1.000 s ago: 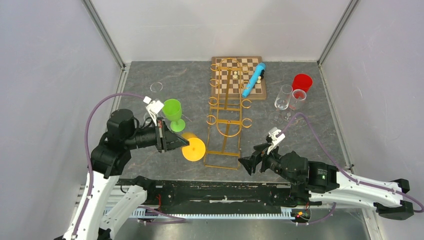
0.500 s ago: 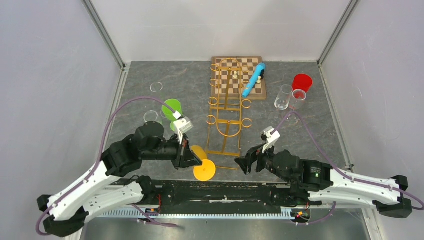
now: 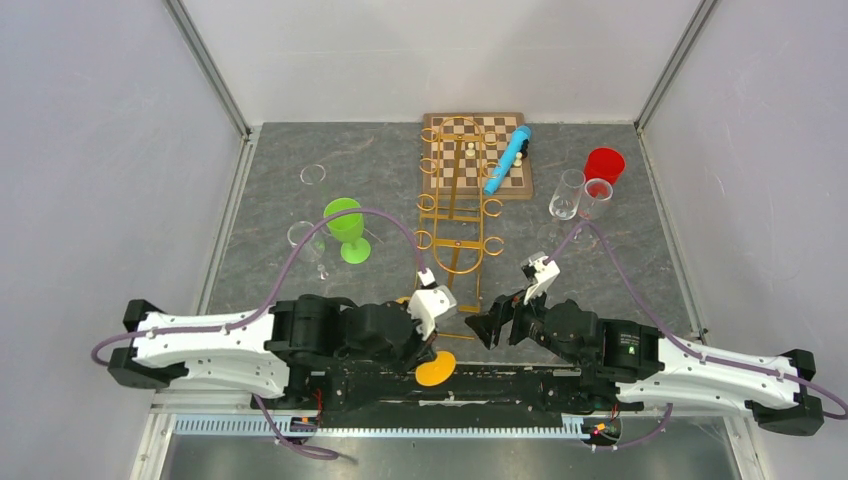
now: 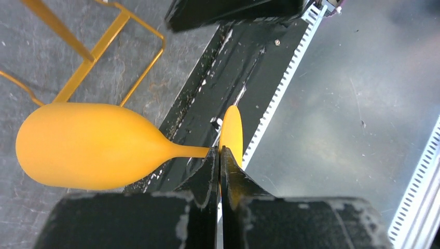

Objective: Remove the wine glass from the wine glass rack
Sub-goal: Place the wine glass at the center of the board.

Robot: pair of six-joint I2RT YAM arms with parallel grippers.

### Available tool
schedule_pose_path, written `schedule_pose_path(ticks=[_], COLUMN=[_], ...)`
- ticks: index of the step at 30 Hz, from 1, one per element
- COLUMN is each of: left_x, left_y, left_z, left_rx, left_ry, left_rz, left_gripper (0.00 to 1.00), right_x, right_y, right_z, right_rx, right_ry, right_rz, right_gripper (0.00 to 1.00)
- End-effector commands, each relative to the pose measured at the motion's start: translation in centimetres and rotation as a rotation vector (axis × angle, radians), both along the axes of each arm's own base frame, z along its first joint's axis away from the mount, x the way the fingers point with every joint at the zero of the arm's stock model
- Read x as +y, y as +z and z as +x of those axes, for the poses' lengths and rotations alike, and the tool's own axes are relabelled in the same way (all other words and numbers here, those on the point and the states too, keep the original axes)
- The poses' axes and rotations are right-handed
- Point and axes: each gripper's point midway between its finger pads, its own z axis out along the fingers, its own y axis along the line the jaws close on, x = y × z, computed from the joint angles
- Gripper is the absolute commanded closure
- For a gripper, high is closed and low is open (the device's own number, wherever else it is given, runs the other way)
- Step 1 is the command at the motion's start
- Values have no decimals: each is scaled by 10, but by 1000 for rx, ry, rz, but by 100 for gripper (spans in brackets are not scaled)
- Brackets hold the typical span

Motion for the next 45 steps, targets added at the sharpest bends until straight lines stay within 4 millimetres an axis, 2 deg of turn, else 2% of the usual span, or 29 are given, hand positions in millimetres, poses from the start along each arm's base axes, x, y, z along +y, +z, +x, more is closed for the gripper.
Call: schedule_pose_path(ticks=[1,8,17,30,34,45], left_x=[-20,-41,-62,-83,-87,-82], left_y=[40,40,32,31,30,34], left_z=[7,-18,-34,-43,-43,-31], left_rx=[-147,-248,-367,-523,-560,-630], left_ry=[55,-14,-58,-63,-53,24], left_rz=[-81,-20,71,130,151,167], left_gripper=[98,98,98,98,98,98], right_x=[11,19,29,40,41,44], right_y=[22,20,12,-8,-13,-20], right_z=[-4,-17,-40,-70,-76,-88], right_rx=[21,56,119,223,246,284], right_ry=[21,96,217,364,392,444], right_rz=[96,110,137,115,114,140], right_gripper=[13,14,16,21,25,49])
